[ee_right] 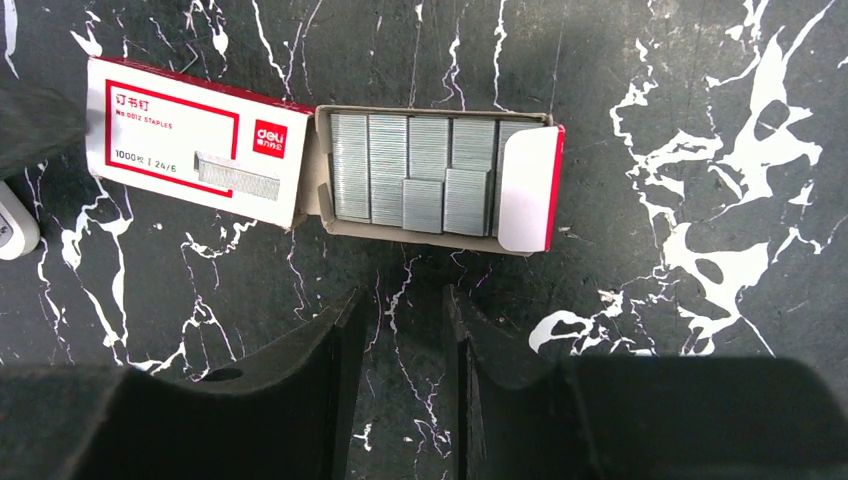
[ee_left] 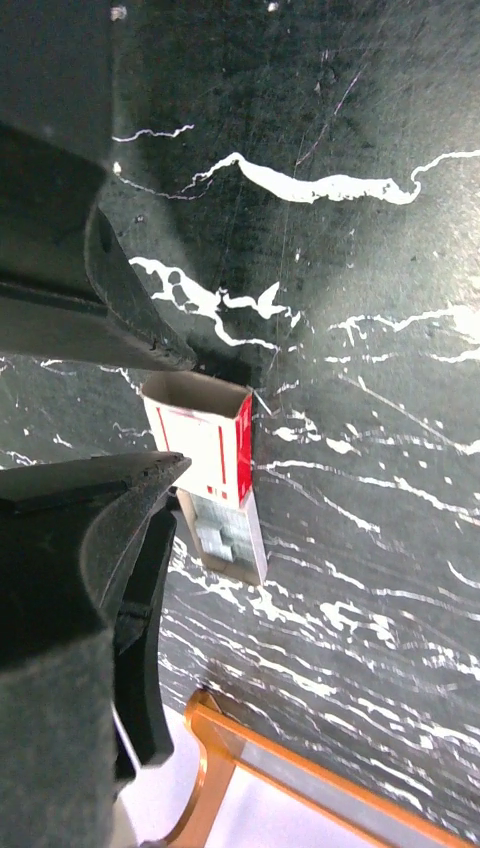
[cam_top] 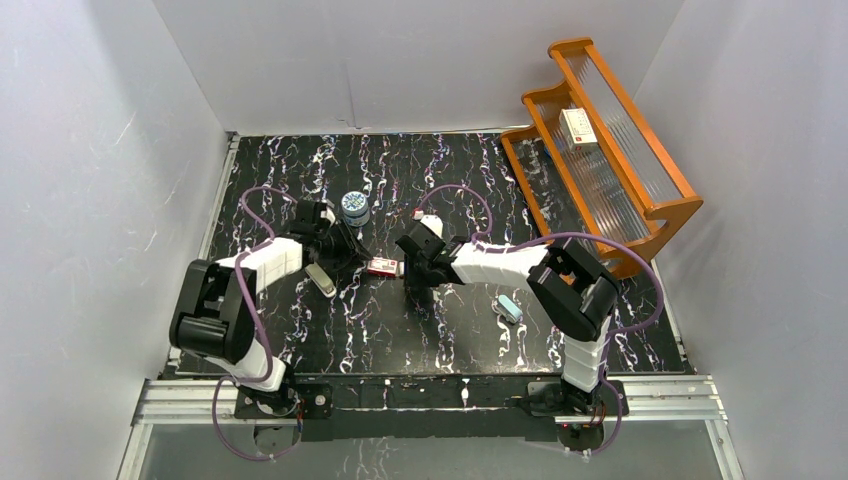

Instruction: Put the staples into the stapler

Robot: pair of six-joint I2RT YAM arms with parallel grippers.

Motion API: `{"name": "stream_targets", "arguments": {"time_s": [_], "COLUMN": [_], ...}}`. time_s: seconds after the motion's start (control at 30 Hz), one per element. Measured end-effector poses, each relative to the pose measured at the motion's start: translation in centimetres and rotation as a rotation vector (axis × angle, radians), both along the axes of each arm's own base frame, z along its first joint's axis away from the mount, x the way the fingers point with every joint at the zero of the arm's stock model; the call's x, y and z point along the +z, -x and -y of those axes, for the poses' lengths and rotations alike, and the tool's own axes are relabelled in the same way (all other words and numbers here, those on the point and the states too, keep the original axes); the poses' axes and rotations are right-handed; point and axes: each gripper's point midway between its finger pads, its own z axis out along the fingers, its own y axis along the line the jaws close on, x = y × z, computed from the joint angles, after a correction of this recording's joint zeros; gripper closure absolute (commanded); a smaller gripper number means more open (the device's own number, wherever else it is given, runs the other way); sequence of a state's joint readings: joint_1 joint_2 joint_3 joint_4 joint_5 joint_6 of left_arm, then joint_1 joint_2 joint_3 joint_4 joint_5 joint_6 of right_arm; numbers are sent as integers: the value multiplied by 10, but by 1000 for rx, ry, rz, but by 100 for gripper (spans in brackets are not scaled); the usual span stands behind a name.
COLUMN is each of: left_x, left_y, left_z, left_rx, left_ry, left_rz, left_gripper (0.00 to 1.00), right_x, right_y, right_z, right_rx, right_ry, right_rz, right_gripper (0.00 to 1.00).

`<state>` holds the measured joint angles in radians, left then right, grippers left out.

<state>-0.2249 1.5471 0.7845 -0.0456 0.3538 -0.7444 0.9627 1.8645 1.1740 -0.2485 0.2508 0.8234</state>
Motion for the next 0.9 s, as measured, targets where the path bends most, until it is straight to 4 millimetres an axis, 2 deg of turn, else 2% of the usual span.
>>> {"name": "stream_targets", "arguments": {"time_s": [0.17,0.33,0.6,0.8,0.9], "left_x": [-18,-19,-16,-21,-22], "left_y": [8,8,5,7,7], "left_z": [4,10,12,0,-6], "left_rx": [-20,-35,-59,-54,-48], "left_ry": [17,47,54,-4,-17], "left_rz": [-72,-78,-55,-61,-65], "left_gripper": [84,100,100,100,92], "right_x": [0,1,1,1,1], "right_y": [0,0,-1,-9,-16], "right_z": [-2,-5,-5,0,6], "right_rx": [18,25,26,1,-19], "right_ry": [-13,-31,-34,-28,-22], "right_rz": [1,-1,-3,6,13], "right_gripper": [58,57,58,58,58]}}
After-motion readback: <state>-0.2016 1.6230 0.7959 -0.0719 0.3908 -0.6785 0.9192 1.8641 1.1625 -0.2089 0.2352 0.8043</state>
